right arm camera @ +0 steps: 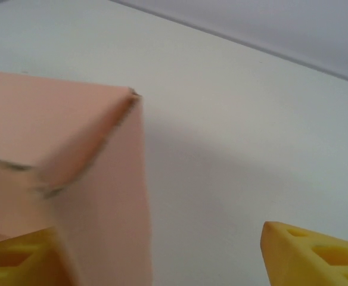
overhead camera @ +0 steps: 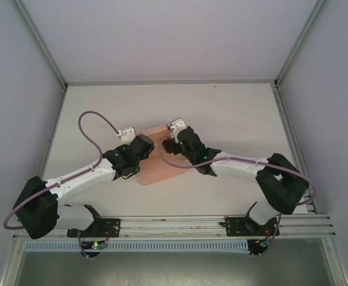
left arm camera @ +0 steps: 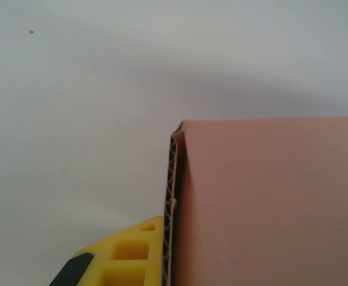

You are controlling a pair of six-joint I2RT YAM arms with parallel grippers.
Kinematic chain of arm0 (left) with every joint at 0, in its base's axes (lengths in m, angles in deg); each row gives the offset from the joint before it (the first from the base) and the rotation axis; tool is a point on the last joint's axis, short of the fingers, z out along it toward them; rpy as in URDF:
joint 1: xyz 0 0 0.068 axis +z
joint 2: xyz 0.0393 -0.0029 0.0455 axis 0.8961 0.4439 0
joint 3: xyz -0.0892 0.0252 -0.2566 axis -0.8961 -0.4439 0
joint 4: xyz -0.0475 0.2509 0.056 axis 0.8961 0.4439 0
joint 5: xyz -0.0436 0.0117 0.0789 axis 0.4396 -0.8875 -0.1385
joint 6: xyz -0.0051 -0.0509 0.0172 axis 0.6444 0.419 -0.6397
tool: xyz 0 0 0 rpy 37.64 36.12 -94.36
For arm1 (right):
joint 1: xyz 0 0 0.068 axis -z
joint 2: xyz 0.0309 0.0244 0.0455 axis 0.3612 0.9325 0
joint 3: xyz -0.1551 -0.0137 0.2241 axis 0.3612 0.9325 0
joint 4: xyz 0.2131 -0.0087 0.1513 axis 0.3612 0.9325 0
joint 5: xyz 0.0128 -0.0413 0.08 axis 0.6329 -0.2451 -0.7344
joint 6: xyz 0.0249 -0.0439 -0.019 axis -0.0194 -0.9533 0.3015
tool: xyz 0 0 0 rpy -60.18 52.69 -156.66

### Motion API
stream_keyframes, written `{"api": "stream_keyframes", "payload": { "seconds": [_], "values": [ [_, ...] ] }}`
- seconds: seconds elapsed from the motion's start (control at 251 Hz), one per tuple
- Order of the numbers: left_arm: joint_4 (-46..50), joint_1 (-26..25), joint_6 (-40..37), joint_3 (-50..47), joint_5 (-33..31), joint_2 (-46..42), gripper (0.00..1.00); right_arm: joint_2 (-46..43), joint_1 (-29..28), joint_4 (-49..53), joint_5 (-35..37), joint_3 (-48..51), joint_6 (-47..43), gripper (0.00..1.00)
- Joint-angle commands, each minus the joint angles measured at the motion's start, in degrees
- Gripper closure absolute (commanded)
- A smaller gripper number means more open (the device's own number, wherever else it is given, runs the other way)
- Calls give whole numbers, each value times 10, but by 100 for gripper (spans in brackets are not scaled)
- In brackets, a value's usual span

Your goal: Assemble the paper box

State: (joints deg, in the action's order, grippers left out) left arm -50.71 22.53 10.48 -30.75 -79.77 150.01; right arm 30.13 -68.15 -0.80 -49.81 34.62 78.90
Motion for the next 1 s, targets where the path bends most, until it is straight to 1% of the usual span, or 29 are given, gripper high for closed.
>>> {"api": "stream_keyframes", "payload": {
  "seconds": [0.0,0.044,0.144,0.2,0.263,0.271,0.287,0.359,0.415,0.503,0.547,0.666,0.73,0.806,0.87,0.934,0.998],
  "values": [
    [-22,5,-22,-6,-3,-10,100,-50,2,-13,-91,20,-26,17],
    [-23,6,-23,-6,-4,-12,100,-66,2,-6,-81,25,-24,15],
    [-32,5,-36,-8,4,-14,100,-103,4,20,-31,33,-24,12],
    [-46,6,-55,-11,16,-16,100,-122,7,35,-4,39,-25,11],
    [-59,5,-91,-11,36,-15,100,-152,8,51,21,50,-18,5],
    [-60,6,-99,-10,40,-15,100,-156,8,53,26,52,-17,3],
    [-61,5,-114,-8,47,-13,100,-165,8,58,34,54,-12,2],
    [-42,5,-184,14,77,-2,100,-211,17,86,71,69,29,1],
    [-28,6,-257,34,114,11,100,-254,33,116,89,81,75,1],
    [19,7,-342,75,165,42,100,-329,61,140,71,117,120,1],
    [43,8,-384,97,203,59,100,-364,76,156,70,134,140,2],
    [107,7,-519,154,329,111,100,-434,122,247,63,151,167,1],
    [165,8,-584,198,362,149,100,-454,145,293,48,152,168,2],
    [236,8,-634,259,359,198,100,-465,165,341,33,151,169,1],
    [285,7,-665,307,341,240,100,-467,178,370,21,150,166,1],
    [318,6,-689,349,324,280,100,-466,189,385,15,154,163,2],
    [335,5,-708,381,321,315,100,-467,196,390,11,161,162,1]
  ]
}}
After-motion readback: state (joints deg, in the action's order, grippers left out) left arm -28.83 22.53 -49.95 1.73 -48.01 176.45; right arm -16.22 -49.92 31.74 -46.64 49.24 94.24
